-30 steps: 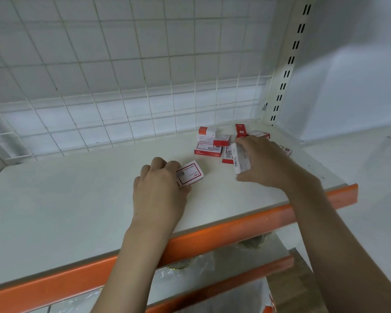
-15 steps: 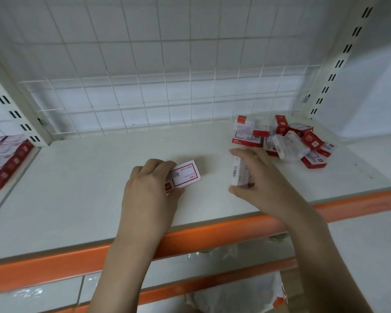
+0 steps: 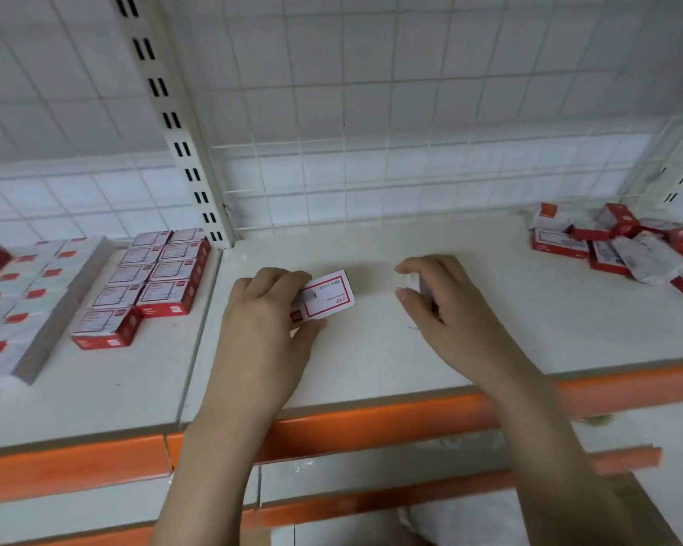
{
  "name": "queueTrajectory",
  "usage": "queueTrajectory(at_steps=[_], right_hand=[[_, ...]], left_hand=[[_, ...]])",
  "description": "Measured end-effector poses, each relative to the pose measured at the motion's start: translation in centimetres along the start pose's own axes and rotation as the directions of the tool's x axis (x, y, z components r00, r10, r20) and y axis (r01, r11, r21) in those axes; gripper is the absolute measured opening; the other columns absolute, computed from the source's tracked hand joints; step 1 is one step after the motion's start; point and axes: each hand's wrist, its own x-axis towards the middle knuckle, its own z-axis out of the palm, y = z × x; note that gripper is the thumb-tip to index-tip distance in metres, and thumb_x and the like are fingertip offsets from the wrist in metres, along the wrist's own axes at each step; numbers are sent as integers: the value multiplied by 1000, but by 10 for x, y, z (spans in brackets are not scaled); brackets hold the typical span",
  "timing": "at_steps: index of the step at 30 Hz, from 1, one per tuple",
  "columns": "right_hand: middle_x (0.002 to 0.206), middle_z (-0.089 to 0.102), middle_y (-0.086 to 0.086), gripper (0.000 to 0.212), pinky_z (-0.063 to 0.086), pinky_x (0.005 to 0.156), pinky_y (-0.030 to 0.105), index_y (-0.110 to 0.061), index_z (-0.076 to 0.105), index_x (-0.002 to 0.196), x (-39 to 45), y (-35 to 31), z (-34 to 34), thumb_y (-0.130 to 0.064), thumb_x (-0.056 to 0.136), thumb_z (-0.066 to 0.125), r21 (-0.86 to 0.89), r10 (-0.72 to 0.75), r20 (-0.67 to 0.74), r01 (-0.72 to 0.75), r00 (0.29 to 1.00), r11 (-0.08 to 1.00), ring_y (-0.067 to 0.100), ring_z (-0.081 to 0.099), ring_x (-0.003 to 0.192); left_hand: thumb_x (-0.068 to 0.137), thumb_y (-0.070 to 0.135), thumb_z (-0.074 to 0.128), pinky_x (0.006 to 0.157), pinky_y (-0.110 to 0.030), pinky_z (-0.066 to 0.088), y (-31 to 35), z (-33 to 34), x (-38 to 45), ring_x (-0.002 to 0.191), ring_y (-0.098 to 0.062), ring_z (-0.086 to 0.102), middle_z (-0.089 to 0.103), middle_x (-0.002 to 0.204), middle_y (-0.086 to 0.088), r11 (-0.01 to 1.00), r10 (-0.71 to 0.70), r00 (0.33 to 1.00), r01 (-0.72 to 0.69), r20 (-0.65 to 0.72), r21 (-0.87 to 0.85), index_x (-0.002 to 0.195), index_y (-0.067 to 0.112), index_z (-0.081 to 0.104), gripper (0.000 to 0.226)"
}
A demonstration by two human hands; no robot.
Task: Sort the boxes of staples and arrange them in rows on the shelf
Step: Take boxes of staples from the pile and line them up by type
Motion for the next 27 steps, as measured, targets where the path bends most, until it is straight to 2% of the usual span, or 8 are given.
queueTrajectory(at_steps=[3,6,9,12,17,20,23,27], right_hand=[[120,35,-16,55,43,85,25,-39,29,137,-3,-22,18,-30,90,56,17,18,50,-19,999,1000,-2,49,90],[132,40,-10,78,42,91,26,-33,22,143,-3,-40,30,-34,81,69,7,129,52,-130,990,992,10,49,108],[116,54,-13,53,35,82,10,-24,52,125,-4,-54,41,-32,77,73,-100,87,12,-85,996,991,7,51,104],[109,60,-13,45,26,82,2,-23,60,116,-8,-64,48,-26,74,75,-218,13,-27,-19,1000,976,9,45,101],[110,62,-11,48,32,83,19,-25,61,118,-14,-72,49,-21,73,75,-265,-41,-49,26,998,964,6,41,100],[112,61,-11,47,35,85,25,-26,60,119,-18,-75,48,-20,75,74,-255,-32,-36,21,999,967,6,42,100],[113,61,-11,47,37,88,28,-26,59,120,-20,-75,49,-19,76,73,-237,-34,-9,31,999,971,7,42,101],[114,61,-10,47,37,89,29,-25,59,121,-19,-74,52,-19,76,73,-211,-36,27,41,999,977,11,46,103]], left_hand=[[64,7,82,74,-20,33,-24,-20,-4,84,-30,55,64,96,-6,1000,8,1000,-8,-4,-5,105,8,64,45],[68,8,79,65,-15,28,-42,-38,-8,84,-22,52,63,93,-3,999,9,1000,-9,3,-40,105,10,61,41],[74,6,73,62,-5,36,-54,-50,-14,74,-10,48,55,88,4,991,0,1000,1,2,-137,98,19,47,37],[77,6,70,59,-1,37,-65,-60,-20,64,1,48,52,87,8,979,-21,1000,20,-3,-204,99,24,37,43],[83,22,61,78,-11,32,-75,-67,-25,95,-9,52,54,125,-1,979,32,998,-21,49,-205,142,34,30,68],[79,35,53,71,-23,38,-75,-69,-27,81,-13,52,60,108,0,989,40,998,-32,48,-145,139,33,37,63],[78,26,65,61,-27,40,-72,-71,-32,72,-19,55,62,92,2,993,5,1000,-2,30,-122,129,29,42,56],[74,20,74,48,-27,35,-68,-70,-40,59,-17,49,46,69,13,984,-75,997,74,-2,-161,107,29,30,56]])
